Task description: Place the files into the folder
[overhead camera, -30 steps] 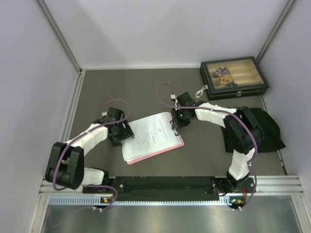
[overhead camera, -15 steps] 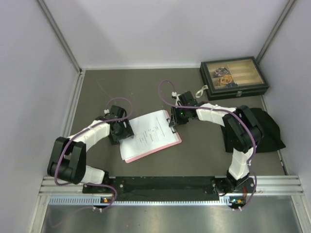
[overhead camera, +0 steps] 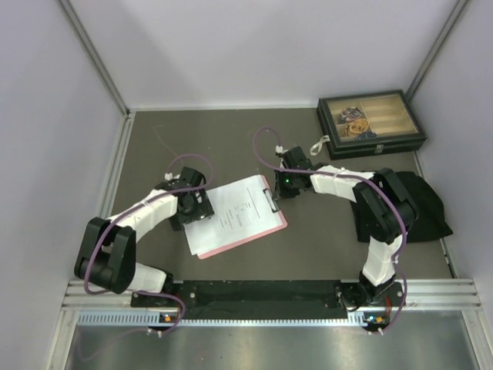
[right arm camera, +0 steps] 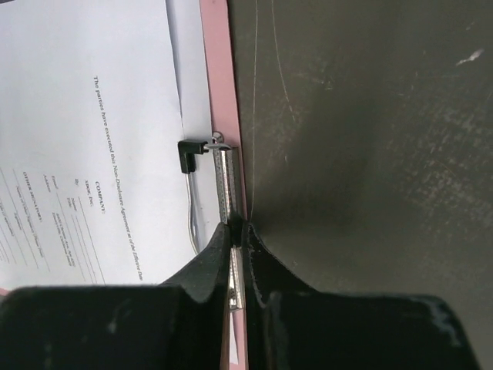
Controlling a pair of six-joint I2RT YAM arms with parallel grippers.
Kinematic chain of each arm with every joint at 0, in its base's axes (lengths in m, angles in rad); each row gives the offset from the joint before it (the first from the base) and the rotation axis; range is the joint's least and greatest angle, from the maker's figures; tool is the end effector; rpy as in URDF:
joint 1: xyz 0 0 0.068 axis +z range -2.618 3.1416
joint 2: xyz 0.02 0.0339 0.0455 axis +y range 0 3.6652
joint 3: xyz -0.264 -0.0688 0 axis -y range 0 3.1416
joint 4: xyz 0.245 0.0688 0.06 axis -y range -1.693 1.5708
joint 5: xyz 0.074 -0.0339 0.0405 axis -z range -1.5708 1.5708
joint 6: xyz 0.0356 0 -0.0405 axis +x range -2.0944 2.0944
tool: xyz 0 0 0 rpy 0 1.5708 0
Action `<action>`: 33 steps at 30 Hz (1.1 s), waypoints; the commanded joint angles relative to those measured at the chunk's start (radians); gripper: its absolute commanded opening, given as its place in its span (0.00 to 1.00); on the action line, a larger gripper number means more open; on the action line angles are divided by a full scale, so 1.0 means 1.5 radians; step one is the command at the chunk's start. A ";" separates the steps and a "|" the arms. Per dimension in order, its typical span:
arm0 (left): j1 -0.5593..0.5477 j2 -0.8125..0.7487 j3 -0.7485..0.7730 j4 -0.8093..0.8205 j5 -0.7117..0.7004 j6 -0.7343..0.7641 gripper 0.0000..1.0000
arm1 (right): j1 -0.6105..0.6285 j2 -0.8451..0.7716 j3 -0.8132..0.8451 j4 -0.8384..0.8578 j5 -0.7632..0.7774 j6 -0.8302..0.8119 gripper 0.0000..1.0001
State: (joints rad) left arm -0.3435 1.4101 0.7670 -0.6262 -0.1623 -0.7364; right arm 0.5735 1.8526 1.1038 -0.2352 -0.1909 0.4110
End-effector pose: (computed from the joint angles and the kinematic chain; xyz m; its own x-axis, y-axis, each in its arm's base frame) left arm 0.2300 -0.0762 0.1710 -0.8590 -0.3967 -0.3236 -0.3911 0.9164 -0.0851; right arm 0.3105 0.2086 0.1535 -0.8893 -0.1075 -0.4445 -0.2898 0.8843 0.3661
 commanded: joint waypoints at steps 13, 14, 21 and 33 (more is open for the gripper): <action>-0.001 -0.115 0.051 -0.031 0.036 0.006 0.94 | 0.025 -0.056 0.041 -0.176 0.050 -0.033 0.37; -0.003 -0.116 0.050 -0.016 0.062 0.009 0.93 | 0.027 -0.070 0.046 -0.190 0.054 -0.037 0.39; -0.039 -0.071 0.033 0.125 0.193 -0.016 0.80 | 0.039 -0.062 0.063 -0.162 -0.018 -0.062 0.32; -0.093 0.083 0.041 0.194 0.168 -0.027 0.74 | 0.043 0.009 0.109 -0.110 -0.062 -0.060 0.22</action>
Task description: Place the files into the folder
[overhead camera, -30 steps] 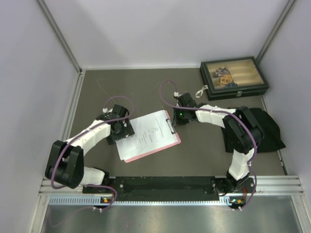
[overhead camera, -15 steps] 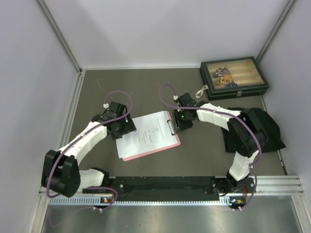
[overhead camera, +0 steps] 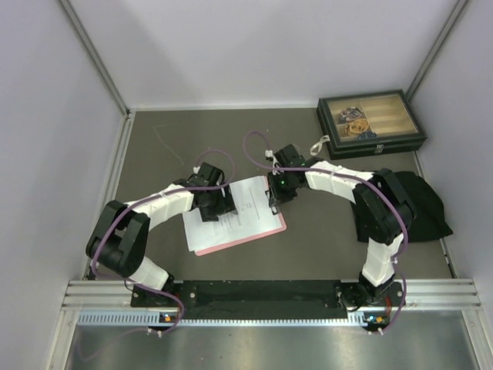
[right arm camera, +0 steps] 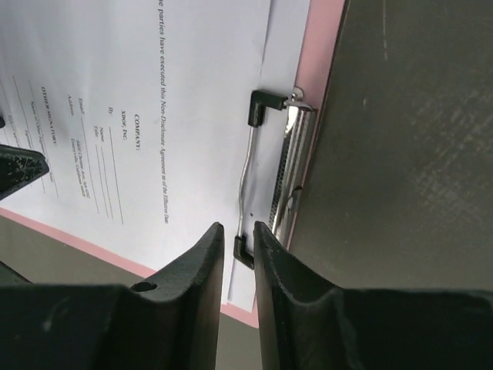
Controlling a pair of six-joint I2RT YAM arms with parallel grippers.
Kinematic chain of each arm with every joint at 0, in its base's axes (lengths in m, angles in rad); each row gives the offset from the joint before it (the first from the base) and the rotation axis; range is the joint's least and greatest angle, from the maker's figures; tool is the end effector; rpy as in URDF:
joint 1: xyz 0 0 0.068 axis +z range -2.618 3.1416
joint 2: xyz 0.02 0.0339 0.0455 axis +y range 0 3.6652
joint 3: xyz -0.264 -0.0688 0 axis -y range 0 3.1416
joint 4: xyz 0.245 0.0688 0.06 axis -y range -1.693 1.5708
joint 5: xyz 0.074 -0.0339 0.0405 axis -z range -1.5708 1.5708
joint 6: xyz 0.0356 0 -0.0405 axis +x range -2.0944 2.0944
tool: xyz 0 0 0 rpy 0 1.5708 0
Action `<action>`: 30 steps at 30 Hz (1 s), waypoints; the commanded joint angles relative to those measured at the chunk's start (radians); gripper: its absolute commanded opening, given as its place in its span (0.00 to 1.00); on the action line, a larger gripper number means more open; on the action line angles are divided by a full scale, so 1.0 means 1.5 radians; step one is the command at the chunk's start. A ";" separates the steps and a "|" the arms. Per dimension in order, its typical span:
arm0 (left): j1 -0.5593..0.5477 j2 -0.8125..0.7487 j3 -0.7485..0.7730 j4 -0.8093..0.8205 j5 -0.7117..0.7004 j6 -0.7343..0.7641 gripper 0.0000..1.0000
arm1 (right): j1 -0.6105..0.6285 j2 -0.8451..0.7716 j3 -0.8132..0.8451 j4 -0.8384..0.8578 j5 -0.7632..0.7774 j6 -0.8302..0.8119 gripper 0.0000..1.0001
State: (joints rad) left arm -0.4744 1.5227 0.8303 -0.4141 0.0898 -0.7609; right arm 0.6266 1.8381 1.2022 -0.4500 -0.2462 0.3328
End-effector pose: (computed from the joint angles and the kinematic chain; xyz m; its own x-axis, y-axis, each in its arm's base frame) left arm 0.2505 -0.1322 0.1691 -0.9144 -0.3025 -0.2690 -0.1931 0.9100 -0.3669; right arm 0.2971 0.2258 0.1749 -0.8932 -0.2554 -0.3701 -0.3904 0.8490 0.3561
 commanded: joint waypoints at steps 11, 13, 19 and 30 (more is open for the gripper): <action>-0.007 0.018 -0.009 0.049 -0.015 -0.004 0.73 | 0.007 0.060 0.058 0.045 -0.016 -0.001 0.22; -0.007 0.017 -0.009 0.048 -0.015 -0.002 0.73 | 0.006 0.063 0.057 0.039 -0.001 0.002 0.21; -0.007 0.028 -0.008 0.042 -0.016 0.005 0.73 | -0.020 0.065 -0.010 0.107 -0.037 0.070 0.08; -0.007 0.059 0.011 0.014 -0.037 0.020 0.73 | -0.045 0.047 -0.132 0.259 -0.146 0.092 0.00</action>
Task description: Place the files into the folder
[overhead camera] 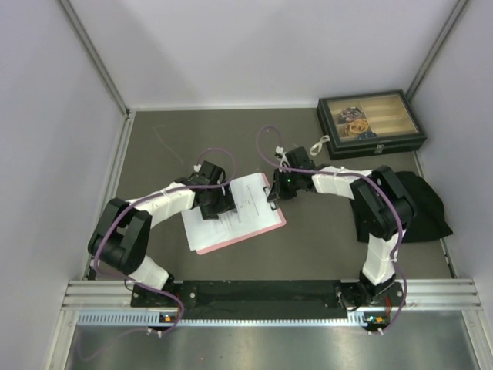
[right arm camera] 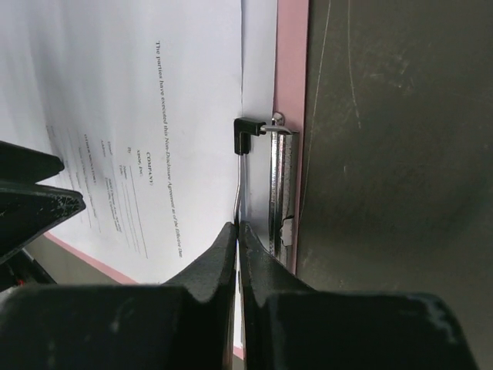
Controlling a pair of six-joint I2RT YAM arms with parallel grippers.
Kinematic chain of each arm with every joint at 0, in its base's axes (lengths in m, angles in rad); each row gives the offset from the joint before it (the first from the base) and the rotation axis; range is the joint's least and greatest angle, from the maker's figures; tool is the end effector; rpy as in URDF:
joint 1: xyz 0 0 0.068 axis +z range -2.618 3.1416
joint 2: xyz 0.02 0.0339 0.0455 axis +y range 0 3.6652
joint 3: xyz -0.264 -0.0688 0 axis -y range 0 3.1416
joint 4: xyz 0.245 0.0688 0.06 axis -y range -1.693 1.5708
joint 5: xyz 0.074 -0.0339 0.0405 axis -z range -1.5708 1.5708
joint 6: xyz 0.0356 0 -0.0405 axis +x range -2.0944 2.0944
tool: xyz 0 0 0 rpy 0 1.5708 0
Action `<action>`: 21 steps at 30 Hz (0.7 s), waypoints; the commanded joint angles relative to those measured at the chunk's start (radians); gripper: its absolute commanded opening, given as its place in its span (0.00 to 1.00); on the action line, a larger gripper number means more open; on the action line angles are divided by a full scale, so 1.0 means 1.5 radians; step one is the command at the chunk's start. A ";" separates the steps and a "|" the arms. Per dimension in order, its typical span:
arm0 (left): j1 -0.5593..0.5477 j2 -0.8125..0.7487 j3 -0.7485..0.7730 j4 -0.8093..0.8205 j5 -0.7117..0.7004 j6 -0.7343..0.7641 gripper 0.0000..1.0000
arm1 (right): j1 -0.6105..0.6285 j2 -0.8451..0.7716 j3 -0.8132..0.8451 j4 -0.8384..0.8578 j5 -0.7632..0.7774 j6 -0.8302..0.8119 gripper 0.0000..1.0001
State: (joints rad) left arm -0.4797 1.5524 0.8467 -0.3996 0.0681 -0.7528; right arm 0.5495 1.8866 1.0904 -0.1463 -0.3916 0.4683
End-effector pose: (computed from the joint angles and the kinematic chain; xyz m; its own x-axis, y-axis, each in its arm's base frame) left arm 0.2559 -0.1358 0.1664 -0.9118 -0.2945 -0.2860 -0.1862 0.9176 -0.3513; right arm 0.3162 0.2096 0.1448 -0.9199 -0.0741 -0.3851 -0.2901 0.7895 0.5408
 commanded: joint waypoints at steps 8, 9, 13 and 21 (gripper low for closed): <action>-0.002 0.068 0.025 -0.040 -0.071 0.043 0.73 | -0.057 0.011 -0.136 0.233 -0.225 0.076 0.00; -0.003 0.072 0.029 -0.044 -0.074 0.047 0.73 | -0.063 0.013 -0.146 0.268 -0.251 0.085 0.00; -0.002 0.095 0.045 -0.057 -0.073 0.065 0.73 | -0.073 0.027 -0.169 0.361 -0.307 0.137 0.00; -0.003 0.108 0.044 -0.033 -0.020 0.064 0.73 | -0.076 0.052 -0.210 0.553 -0.367 0.261 0.00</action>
State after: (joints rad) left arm -0.4816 1.6371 0.9497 -0.4854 -0.0006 -0.6655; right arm 0.4267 1.9484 0.7933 0.4511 -0.8341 0.7471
